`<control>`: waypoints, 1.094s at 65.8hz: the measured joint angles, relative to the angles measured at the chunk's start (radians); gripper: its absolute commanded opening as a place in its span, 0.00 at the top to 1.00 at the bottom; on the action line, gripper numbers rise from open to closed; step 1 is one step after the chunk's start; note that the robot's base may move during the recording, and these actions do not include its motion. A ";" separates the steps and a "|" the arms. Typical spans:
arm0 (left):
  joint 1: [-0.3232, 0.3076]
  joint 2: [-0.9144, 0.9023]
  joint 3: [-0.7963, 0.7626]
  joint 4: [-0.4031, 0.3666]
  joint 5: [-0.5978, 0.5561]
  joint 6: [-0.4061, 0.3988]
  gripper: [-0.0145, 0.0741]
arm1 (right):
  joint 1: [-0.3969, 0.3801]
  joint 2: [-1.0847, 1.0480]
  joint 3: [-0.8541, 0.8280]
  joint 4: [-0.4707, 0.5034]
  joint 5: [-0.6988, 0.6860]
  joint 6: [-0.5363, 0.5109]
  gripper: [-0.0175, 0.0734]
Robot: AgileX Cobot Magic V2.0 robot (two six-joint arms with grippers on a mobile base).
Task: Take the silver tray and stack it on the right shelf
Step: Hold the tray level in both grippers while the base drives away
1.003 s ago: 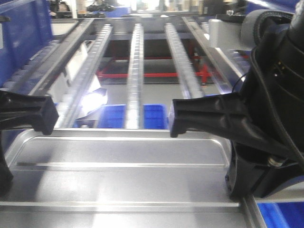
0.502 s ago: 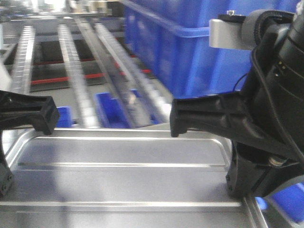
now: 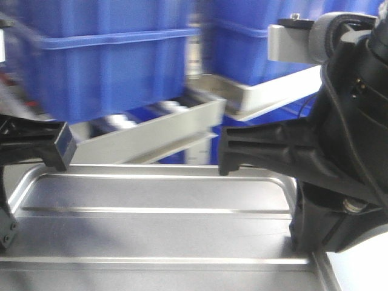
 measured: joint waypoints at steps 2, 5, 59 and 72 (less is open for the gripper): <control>0.000 0.000 0.000 0.000 0.000 0.000 0.94 | 0.000 0.000 0.000 0.000 0.000 0.000 0.73; 0.000 0.000 0.000 0.000 0.000 0.000 0.94 | 0.000 0.000 0.000 0.000 0.000 0.000 0.73; 0.000 0.000 0.000 0.000 -0.002 0.000 0.94 | 0.000 0.000 0.000 0.000 0.001 0.000 0.73; 0.000 0.000 0.000 0.000 -0.002 0.000 0.94 | 0.000 0.000 0.000 0.000 0.002 0.000 0.73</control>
